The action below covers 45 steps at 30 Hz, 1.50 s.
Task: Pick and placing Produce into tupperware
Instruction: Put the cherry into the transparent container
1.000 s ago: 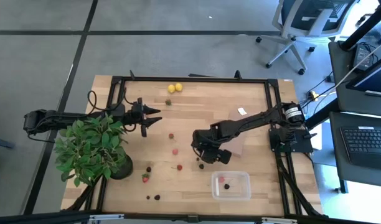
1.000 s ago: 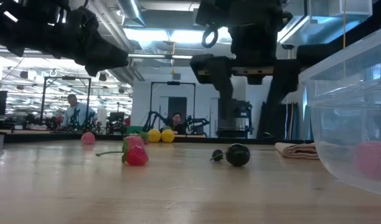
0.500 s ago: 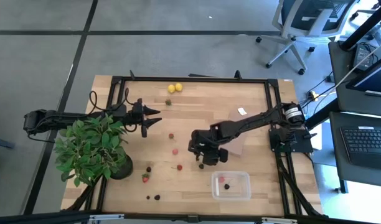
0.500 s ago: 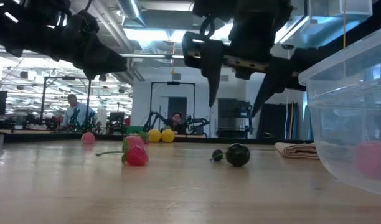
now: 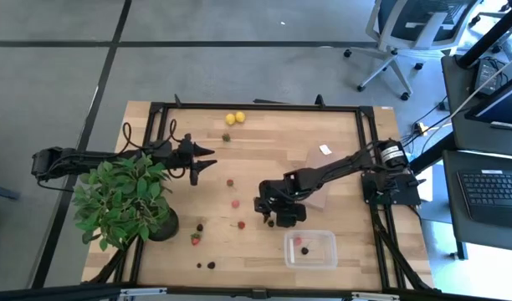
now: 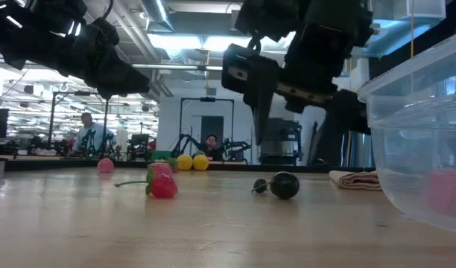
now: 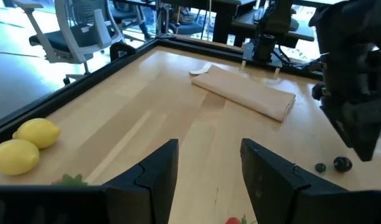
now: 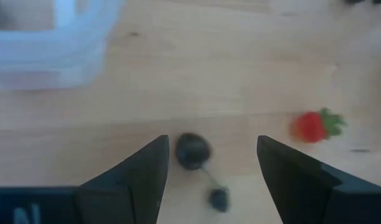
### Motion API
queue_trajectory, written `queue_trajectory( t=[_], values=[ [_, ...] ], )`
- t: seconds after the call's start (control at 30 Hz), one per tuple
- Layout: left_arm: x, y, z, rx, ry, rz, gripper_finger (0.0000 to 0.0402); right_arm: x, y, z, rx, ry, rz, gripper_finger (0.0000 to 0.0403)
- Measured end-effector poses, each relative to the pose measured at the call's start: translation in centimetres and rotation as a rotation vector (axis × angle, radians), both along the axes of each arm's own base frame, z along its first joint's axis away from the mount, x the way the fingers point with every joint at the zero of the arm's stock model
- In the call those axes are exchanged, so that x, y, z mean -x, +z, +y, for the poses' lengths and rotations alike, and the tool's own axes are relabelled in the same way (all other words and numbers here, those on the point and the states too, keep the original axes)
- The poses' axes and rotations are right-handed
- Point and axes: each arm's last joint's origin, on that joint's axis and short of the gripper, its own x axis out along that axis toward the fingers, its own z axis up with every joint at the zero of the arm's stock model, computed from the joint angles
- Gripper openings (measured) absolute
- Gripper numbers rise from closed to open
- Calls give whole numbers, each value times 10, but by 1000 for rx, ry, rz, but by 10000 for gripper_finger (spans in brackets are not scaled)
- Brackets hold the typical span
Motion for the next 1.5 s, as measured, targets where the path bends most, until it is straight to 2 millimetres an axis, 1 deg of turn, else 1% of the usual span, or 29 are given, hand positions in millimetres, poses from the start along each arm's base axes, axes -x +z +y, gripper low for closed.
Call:
queue_trajectory(
  t=[0.13,0.3,0.4,0.57,0.73,0.83,0.97,1.17,1.3,1.5],
  values=[
    [0,-1,0,2,0,10,165,-2,-10,2,-52,12,36,244],
    [0,-1,0,7,1,14,165,-6,-30,5,-80,-6,87,244],
    [0,-1,0,7,1,12,165,-6,-35,5,-85,-21,107,244],
    [0,-1,0,8,2,11,165,-7,-36,3,-96,-53,128,244],
    [0,-1,0,10,2,9,165,-7,-37,-9,-118,-144,185,244],
    [0,-1,0,10,2,9,165,-8,-37,-12,-123,-168,200,244],
    [0,-1,0,10,2,10,165,-8,-37,-12,-117,-157,191,244],
    [0,-1,0,9,1,10,165,-7,-37,-6,-106,-133,185,243],
    [0,-1,0,8,1,10,165,-6,-37,-6,-108,-136,189,226],
    [0,-1,0,7,1,11,165,-6,-37,-5,-111,-133,193,171]
  ],
)
